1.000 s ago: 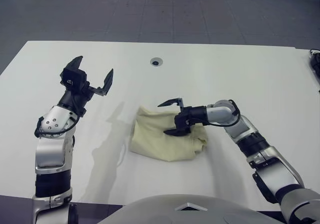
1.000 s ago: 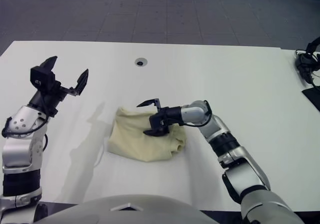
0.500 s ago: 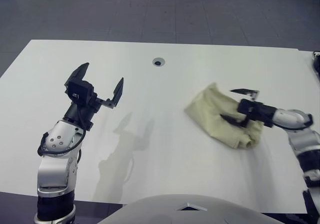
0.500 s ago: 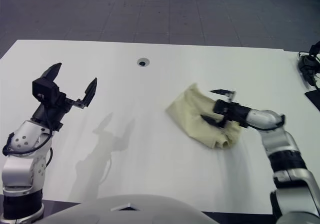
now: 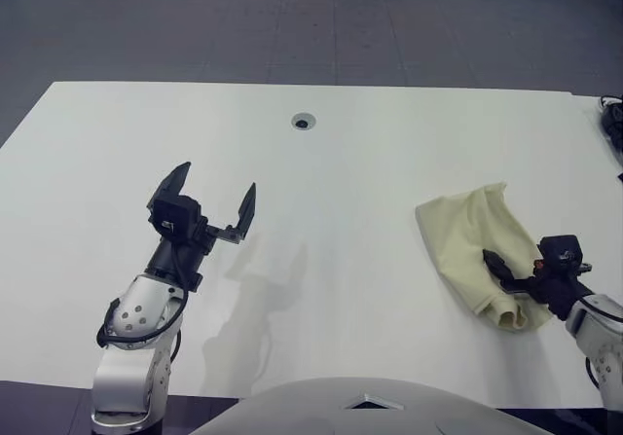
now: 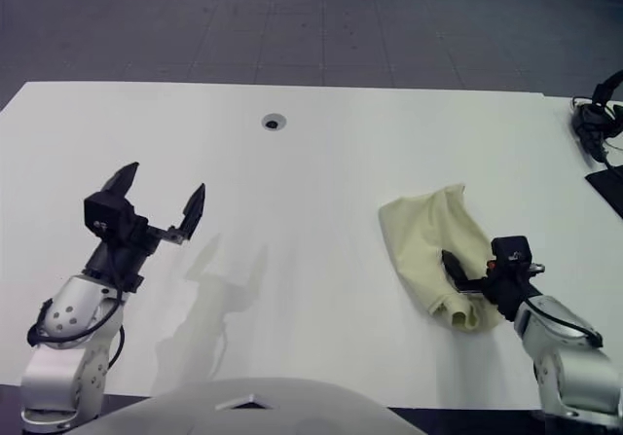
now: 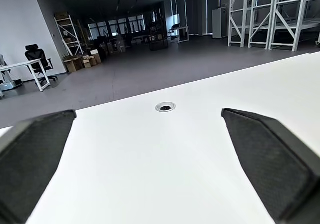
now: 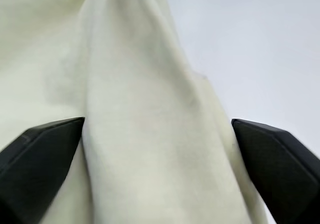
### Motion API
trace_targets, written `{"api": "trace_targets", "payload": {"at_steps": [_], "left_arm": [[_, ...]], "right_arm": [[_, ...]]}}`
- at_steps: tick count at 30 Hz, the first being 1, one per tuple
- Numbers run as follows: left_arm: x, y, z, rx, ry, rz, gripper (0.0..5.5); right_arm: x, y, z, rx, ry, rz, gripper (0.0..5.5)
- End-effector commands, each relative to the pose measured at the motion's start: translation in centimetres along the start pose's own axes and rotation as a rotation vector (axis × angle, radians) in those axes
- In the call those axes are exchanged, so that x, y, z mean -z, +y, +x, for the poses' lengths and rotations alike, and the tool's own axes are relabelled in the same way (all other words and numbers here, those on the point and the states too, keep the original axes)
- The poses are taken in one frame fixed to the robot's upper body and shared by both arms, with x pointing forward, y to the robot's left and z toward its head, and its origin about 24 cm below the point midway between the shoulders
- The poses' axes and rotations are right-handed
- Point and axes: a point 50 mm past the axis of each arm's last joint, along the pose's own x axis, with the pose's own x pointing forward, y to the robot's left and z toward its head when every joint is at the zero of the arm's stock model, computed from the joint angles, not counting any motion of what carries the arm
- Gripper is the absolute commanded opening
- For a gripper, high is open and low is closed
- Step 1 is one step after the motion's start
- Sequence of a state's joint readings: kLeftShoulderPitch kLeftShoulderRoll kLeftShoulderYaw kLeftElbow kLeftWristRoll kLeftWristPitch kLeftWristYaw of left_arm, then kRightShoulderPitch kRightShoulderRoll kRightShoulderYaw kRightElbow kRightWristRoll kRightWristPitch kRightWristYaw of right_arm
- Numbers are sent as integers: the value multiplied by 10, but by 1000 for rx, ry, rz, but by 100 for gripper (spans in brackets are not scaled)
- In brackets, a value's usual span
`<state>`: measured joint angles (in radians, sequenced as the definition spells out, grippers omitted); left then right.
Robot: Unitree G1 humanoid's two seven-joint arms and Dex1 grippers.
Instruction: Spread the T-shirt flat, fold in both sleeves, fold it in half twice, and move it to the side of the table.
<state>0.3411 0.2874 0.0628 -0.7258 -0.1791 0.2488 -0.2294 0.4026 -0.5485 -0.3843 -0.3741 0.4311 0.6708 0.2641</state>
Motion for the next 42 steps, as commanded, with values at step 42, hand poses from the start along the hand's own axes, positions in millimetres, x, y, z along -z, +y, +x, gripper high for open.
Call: {"api": "trace_targets", "payload": {"at_steps": [42], "left_arm": [[14, -9, 3, 31, 12, 10, 539]], "right_arm": [[-23, -54, 71, 188, -338, -629, 540]]}}
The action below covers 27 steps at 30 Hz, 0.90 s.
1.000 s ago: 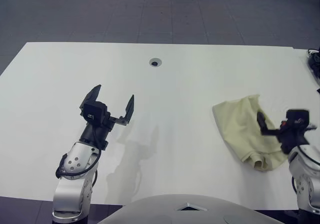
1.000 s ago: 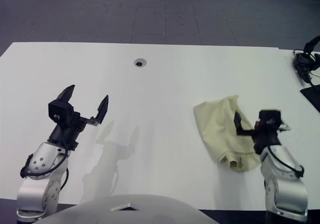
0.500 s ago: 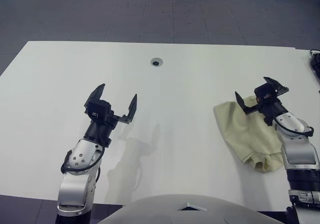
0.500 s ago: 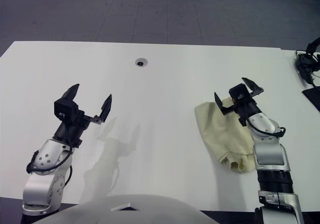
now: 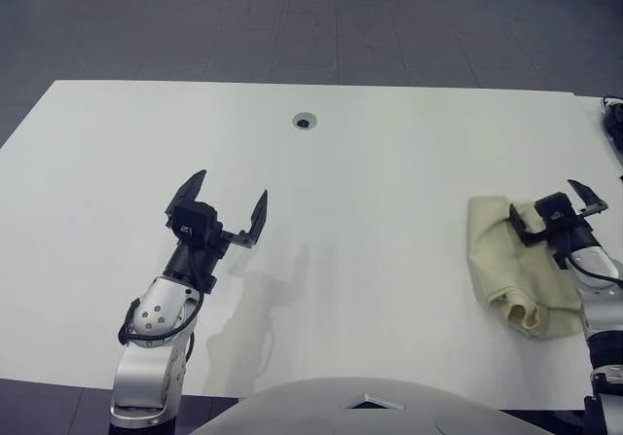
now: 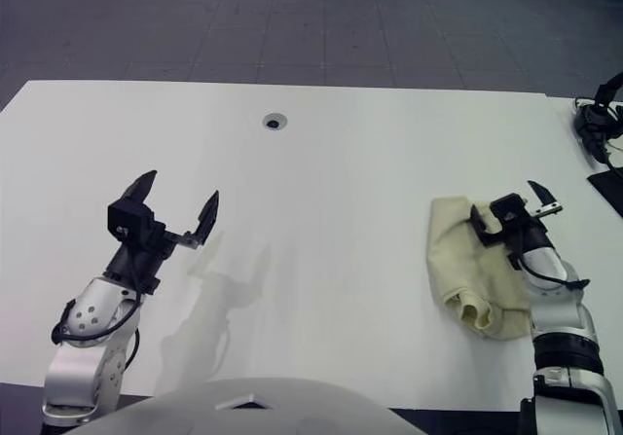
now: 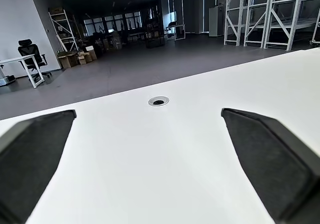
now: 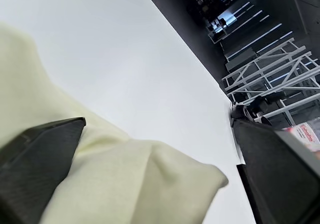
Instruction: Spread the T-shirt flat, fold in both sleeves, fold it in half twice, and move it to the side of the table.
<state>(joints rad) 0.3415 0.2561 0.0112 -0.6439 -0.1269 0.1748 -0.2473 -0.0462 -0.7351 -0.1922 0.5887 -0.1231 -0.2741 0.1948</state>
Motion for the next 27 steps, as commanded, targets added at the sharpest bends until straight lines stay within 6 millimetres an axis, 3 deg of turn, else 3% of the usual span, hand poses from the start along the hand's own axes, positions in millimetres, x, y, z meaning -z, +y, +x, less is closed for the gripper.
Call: {"api": "trace_targets", "payload": {"at_steps": [1, 5, 7, 9, 11, 16, 20, 24, 27], "left_arm": [[0, 0, 1, 7, 1, 16, 539], [0, -1, 7, 11, -21, 6, 539], [-1, -2, 13, -11, -46, -39, 539], [1, -7, 20, -26, -65, -76, 539], [3, -15, 29, -16, -78, -69, 539], [14, -21, 49, -123, -108, -147, 539], [26, -25, 61, -162, -120, -61, 539], [30, -25, 62, -179, -195, 60, 539], [33, -18, 61, -244, -220, 66, 539]], "right_arm": [[-21, 8, 2, 16, -199, 44, 540], [-102, -23, 0, 221, -723, 148, 540], [-132, -31, -4, 297, -874, 214, 540], [-157, -28, -9, 338, -984, 317, 540], [-173, -9, -16, 306, -1072, 438, 540], [-184, 71, -16, 114, -1009, 740, 540], [-169, 117, -20, 87, -858, 924, 540], [-160, 124, -21, 87, -821, 774, 540], [-148, 126, -7, 138, -679, 853, 540]]}}
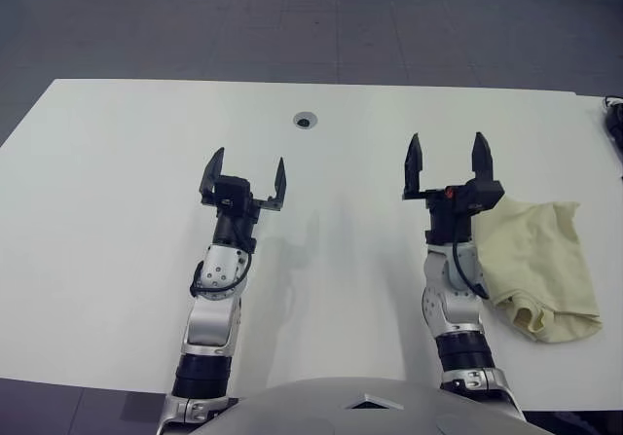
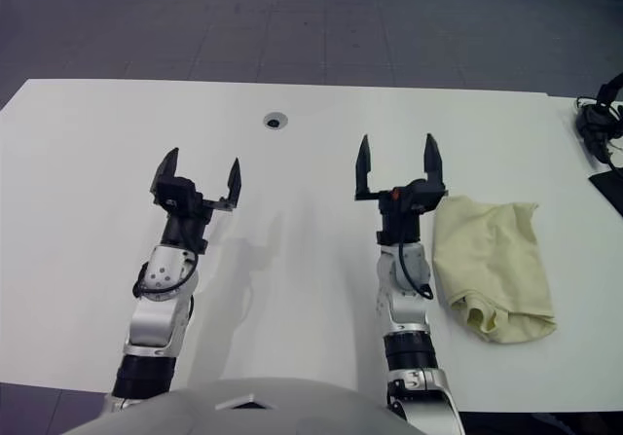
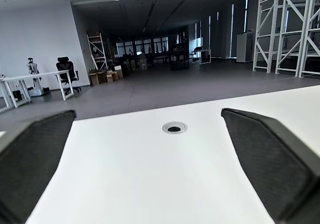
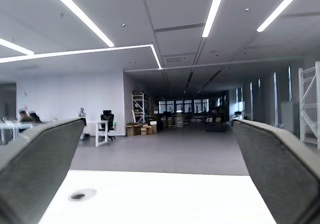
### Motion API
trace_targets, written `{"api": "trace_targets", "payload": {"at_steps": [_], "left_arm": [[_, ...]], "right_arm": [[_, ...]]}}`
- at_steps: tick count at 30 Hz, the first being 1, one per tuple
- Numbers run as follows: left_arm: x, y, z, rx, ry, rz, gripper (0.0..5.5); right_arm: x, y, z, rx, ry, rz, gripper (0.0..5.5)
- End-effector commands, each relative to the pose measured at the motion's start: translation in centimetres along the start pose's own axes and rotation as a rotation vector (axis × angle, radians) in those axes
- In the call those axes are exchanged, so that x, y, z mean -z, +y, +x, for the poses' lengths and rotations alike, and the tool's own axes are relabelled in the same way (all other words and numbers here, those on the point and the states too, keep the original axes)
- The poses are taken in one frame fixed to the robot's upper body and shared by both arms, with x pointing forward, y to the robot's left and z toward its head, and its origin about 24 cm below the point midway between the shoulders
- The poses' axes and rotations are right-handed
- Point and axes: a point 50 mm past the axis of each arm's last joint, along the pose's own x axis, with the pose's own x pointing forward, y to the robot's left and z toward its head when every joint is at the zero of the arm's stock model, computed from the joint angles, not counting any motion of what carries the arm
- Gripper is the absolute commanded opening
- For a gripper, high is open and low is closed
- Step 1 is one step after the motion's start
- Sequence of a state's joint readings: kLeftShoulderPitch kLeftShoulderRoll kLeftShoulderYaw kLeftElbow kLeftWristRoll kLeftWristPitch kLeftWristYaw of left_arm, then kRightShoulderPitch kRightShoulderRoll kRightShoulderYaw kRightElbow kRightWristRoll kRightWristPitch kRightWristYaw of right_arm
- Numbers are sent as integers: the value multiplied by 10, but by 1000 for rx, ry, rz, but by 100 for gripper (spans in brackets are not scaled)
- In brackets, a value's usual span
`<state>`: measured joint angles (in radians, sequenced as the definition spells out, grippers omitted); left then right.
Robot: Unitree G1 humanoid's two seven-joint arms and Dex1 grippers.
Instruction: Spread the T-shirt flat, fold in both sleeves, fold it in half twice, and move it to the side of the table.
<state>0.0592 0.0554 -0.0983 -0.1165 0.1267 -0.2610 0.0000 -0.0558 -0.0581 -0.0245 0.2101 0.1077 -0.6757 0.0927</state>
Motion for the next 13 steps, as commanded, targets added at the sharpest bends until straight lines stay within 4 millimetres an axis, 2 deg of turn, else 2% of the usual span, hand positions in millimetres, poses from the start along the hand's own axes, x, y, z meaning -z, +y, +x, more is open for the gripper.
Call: {"api": "trace_targets", "payload": {"at_steps": [1, 3, 7, 13], "left_arm": [[3, 12, 0, -86, -39, 14, 539], [3, 13, -1, -104, -48, -3, 539], [5, 6, -2, -60, -35, -48, 539], [4, 2, -1, -29, -32, -113, 539]], "right_arm": [[18, -12, 3, 135, 113, 17, 540], [22, -8, -2, 148, 149, 21, 540], [16, 7, -16, 110, 130, 23, 540], [18, 1, -14, 149, 139, 14, 540]]}}
